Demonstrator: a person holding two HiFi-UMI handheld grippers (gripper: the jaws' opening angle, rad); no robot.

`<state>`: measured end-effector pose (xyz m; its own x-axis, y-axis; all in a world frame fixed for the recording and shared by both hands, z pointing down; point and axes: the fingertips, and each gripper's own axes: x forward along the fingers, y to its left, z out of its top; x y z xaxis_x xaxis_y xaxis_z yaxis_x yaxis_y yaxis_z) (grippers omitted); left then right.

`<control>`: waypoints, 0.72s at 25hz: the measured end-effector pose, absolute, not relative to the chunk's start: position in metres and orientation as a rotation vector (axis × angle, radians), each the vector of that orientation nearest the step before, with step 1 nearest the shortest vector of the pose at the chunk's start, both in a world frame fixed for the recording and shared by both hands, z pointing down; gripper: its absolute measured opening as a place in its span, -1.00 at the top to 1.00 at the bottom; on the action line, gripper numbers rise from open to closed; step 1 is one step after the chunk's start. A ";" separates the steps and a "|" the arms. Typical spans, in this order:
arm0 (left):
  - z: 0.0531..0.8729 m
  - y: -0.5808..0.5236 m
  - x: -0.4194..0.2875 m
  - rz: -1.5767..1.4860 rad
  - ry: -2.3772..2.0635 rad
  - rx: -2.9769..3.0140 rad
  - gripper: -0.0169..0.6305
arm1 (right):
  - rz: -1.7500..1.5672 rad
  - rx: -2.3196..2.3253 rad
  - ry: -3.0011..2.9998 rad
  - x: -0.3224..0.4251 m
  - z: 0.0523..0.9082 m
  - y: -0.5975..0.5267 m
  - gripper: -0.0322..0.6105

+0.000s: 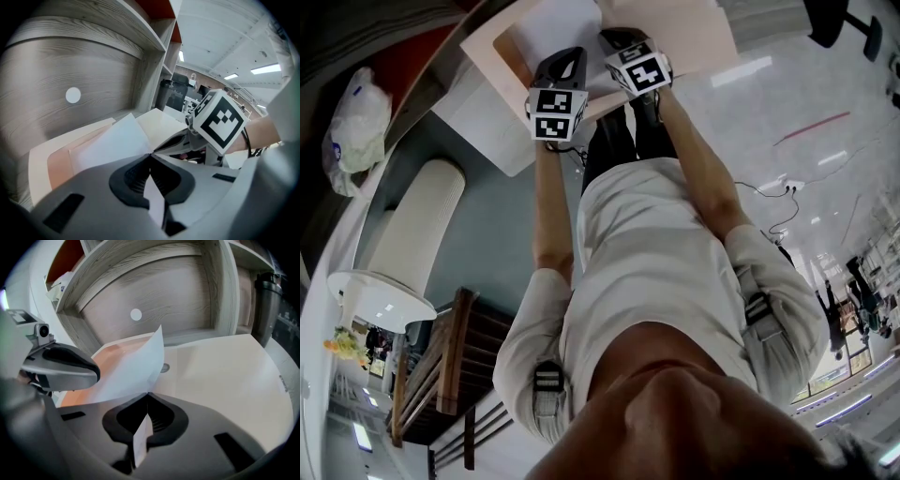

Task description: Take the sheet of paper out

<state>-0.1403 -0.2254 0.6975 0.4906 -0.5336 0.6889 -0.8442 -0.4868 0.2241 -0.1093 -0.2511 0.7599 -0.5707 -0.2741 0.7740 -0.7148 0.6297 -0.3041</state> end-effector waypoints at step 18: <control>0.689 -0.235 -0.118 0.766 -1.061 2.248 0.90 | 0.833 0.882 -2.123 -0.072 0.750 -0.260 0.83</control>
